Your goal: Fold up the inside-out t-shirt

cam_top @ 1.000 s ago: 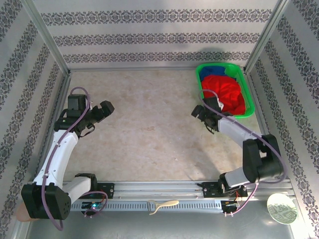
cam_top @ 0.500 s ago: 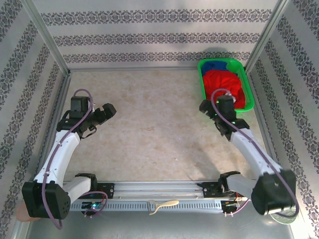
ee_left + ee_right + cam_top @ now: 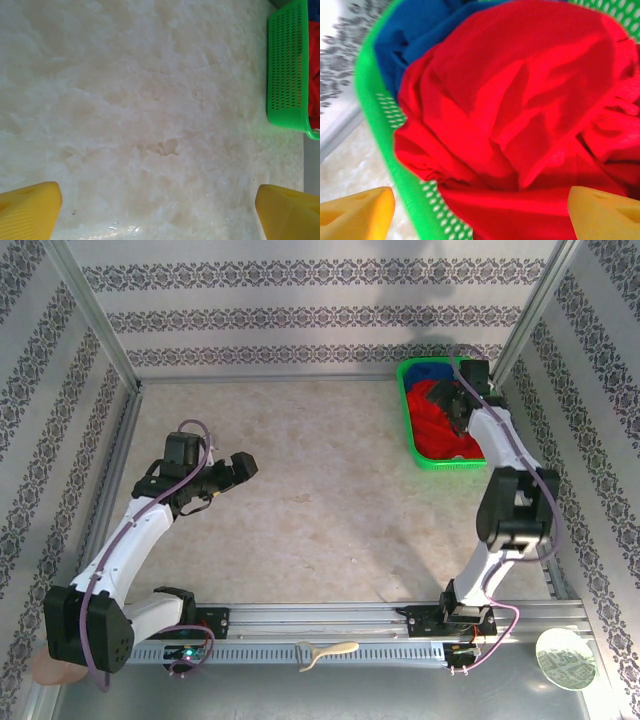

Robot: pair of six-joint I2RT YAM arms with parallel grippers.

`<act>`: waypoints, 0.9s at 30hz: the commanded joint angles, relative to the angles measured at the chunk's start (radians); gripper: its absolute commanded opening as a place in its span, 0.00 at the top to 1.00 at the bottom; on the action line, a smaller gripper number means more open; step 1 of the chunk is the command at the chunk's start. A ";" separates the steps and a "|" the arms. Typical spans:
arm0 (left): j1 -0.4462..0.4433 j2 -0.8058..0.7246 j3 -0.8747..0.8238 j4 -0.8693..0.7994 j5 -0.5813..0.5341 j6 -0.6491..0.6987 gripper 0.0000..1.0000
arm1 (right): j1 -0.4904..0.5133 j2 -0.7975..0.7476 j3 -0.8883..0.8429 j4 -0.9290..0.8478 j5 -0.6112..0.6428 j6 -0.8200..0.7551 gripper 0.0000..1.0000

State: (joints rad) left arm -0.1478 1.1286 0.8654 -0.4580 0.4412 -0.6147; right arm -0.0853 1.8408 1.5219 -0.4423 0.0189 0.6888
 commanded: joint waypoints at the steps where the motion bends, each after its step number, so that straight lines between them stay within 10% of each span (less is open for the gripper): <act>1: -0.031 0.012 -0.003 0.048 -0.002 -0.011 0.01 | -0.027 0.069 0.065 -0.096 0.039 0.065 0.11; 6: -0.057 0.041 0.009 0.039 0.000 -0.006 0.01 | -0.069 0.138 0.071 -0.049 0.021 0.115 0.27; 11: -0.077 0.058 0.017 0.034 0.004 0.001 0.01 | -0.091 0.116 0.109 0.014 -0.144 0.065 1.00; 27: -0.087 0.078 0.143 0.062 0.025 0.025 0.01 | 0.216 -0.404 0.379 0.086 -0.459 0.108 1.00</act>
State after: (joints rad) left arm -0.2226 1.2240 0.9524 -0.4244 0.4458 -0.6102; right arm 0.0750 1.4555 1.8427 -0.3885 -0.3691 0.7689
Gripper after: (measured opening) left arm 0.993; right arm 0.053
